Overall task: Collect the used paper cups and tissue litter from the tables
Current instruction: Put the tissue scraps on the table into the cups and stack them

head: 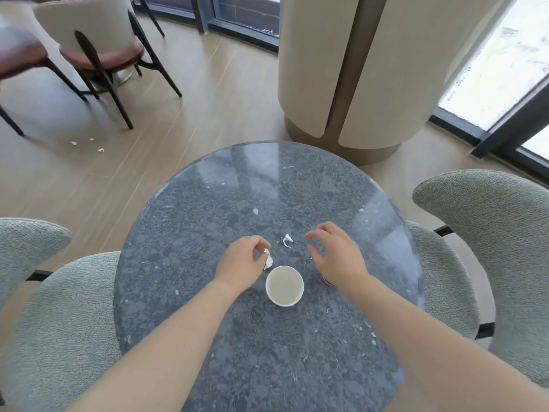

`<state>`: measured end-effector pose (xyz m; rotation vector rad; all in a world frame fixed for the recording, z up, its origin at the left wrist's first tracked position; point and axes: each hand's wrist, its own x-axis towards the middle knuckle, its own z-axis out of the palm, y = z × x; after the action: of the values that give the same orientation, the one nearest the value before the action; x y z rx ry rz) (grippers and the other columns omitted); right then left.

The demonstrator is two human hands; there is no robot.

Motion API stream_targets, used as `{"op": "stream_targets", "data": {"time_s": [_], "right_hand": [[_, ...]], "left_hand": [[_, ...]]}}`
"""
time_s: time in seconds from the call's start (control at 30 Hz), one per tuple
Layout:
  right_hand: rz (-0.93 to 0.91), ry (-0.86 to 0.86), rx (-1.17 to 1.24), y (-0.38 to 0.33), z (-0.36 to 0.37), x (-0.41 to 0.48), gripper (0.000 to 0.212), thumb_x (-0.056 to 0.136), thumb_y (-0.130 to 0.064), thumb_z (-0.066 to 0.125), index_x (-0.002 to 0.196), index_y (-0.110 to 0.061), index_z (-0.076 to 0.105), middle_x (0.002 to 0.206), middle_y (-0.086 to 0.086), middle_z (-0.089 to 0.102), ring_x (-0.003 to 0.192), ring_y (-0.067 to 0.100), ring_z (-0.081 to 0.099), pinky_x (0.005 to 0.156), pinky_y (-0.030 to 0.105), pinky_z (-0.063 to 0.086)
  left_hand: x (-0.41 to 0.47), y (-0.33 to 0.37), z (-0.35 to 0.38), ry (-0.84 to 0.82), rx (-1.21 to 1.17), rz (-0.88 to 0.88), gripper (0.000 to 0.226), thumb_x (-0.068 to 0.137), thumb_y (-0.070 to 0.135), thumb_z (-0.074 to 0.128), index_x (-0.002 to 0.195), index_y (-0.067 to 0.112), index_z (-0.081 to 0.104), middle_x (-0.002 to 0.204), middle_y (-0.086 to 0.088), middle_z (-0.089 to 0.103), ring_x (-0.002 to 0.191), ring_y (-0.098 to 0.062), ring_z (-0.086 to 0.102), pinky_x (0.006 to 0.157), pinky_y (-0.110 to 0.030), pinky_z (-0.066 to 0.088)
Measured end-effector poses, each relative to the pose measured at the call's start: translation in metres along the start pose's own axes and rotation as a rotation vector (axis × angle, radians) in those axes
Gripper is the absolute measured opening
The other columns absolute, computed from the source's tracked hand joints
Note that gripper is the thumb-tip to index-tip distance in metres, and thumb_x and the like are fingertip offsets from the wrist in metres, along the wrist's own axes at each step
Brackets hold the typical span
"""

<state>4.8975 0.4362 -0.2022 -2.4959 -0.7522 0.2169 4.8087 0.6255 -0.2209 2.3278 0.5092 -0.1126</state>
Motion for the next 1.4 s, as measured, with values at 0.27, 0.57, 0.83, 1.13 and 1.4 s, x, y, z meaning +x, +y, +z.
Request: {"op": "stream_targets", "data": {"time_s": [0.27,0.57,0.83,1.13,1.4], "right_hand": [[-0.022,-0.139,-0.018,0.007,0.015,0.046,0.021,0.089,-0.022,0.056,0.109,-0.02,0.062,0.109,-0.002,0.056,0.102,0.018,0.053,0.075,0.032,0.047],[-0.009,-0.394,-0.082,0.014,0.044,0.093,0.029,0.089,-0.025,0.055,0.118,-0.022,0.055,0.117,0.0,0.052,0.106,0.02,0.052,0.08,0.035,0.048],[0.011,-0.571,-0.15,0.018,0.069,0.103,0.028,0.089,-0.019,0.053,0.117,-0.02,0.054,0.118,0.004,0.05,0.106,0.025,0.051,0.084,0.038,0.047],[0.034,-0.597,-0.147,0.012,0.066,0.099,0.021,0.086,-0.015,0.052,0.105,-0.015,0.062,0.11,0.008,0.056,0.104,0.027,0.053,0.085,0.036,0.045],[0.025,-0.376,-0.003,0.001,0.031,0.062,0.015,0.086,-0.023,0.056,0.097,-0.019,0.064,0.095,0.001,0.059,0.087,0.021,0.054,0.074,0.03,0.04]], "left_hand": [[0.03,-0.016,0.019,-0.096,0.056,-0.034,0.016,0.086,0.021,0.058,0.1,0.029,0.06,0.094,0.014,0.056,0.087,-0.009,0.054,0.076,-0.024,0.042],[0.06,-0.03,0.033,-0.147,0.103,-0.086,0.022,0.086,0.019,0.057,0.106,0.027,0.059,0.109,0.006,0.052,0.093,-0.013,0.054,0.081,-0.029,0.046],[0.065,-0.041,0.042,-0.239,0.185,-0.114,0.019,0.087,0.018,0.053,0.104,0.024,0.06,0.1,0.003,0.056,0.094,-0.018,0.056,0.08,-0.035,0.047],[0.048,-0.039,0.031,-0.129,0.078,-0.105,0.008,0.085,0.018,0.059,0.088,0.025,0.062,0.081,0.011,0.051,0.074,-0.01,0.048,0.074,-0.028,0.045],[0.02,-0.01,0.004,0.004,-0.018,-0.058,0.014,0.084,0.025,0.061,0.079,0.038,0.057,0.077,0.015,0.053,0.068,0.004,0.053,0.059,-0.014,0.037]]}}
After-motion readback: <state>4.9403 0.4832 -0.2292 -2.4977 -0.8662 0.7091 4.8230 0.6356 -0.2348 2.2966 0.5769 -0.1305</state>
